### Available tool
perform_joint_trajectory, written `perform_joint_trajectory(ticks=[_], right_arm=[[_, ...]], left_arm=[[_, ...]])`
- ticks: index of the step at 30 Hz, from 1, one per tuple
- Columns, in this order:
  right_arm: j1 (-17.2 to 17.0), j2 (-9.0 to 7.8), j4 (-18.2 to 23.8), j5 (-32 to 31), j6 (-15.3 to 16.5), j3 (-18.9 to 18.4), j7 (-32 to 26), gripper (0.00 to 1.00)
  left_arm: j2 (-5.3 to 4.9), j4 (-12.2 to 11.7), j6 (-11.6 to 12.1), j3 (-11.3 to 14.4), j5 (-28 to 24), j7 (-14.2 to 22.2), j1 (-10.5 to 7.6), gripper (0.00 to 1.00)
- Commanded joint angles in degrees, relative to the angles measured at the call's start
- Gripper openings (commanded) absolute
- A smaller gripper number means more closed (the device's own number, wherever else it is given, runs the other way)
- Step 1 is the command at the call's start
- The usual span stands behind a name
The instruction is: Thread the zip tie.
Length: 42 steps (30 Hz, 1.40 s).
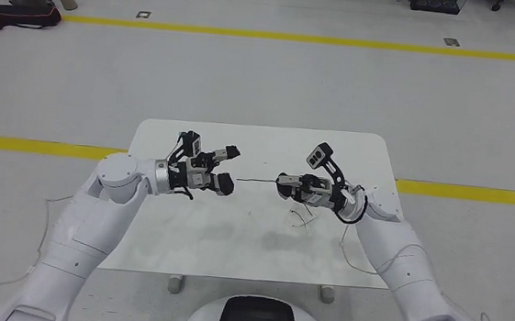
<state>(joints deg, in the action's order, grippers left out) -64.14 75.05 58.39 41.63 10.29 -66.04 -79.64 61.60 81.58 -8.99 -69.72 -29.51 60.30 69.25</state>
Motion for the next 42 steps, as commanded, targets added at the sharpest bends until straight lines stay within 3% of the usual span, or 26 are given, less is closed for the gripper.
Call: perform_joint_trajectory(ticks=[1, 4, 9, 17, 21, 29, 32, 39, 42], right_arm=[[-0.11, 0.0, 0.03, -0.09, -0.01, 0.01, 0.4, 0.0], [-0.78, -0.11, 0.01, -1.47, 0.09, 0.26, 2.91, 0.0], [-1.36, -0.05, 0.04, 2.96, 0.53, 0.68, 0.0, 0.0], [-1.25, -0.68, 1.14, 6.82, 2.46, 3.54, 0.0, 0.0], [-1.02, -0.95, 1.23, 8.91, 3.72, 4.84, 0.0, 0.0], [-1.11, -0.95, 1.37, 8.8, 3.68, 4.86, 0.4, 0.0], [-2.15, -0.98, 3.5, 7.74, 3.42, 5.07, 2.72, 0.0], [-3.14, -0.82, 4.37, 7.53, 4.17, 5.31, 5.19, 0.0], [-3.09, -0.7, 4.51, 7.74, 5.23, 5.31, 5.59, 0.0]], left_arm=[[0.0, -0.01, -0.02, 0.0, -0.05, 0.04, 0.01, 1.0], [0.01, -0.15, -0.02, 0.59, 0.66, -1.62, 0.3, 1.0], [0.08, -2.0, 0.0, 0.68, -6.13, 2.94, 0.34, 1.0], [0.36, -4.39, 1.94, 2.45, -10.81, 6.94, -0.79, 1.0], [0.57, -4.48, 3.72, 3.0, -12.51, 6.12, -1.23, 1.0], [0.57, -4.48, 3.72, 3.0, -12.51, 6.12, -1.23, 1.0], [0.7, -3.74, 4.16, 3.65, -12.47, 3.89, -0.61, 1.0], [0.92, -2.7, 8.24, 4.69, -13.55, 3.03, -0.21, 1.0], [0.97, -1.51, 10.7, 4.27, -13.3, -0.36, 0.09, 1.0]])
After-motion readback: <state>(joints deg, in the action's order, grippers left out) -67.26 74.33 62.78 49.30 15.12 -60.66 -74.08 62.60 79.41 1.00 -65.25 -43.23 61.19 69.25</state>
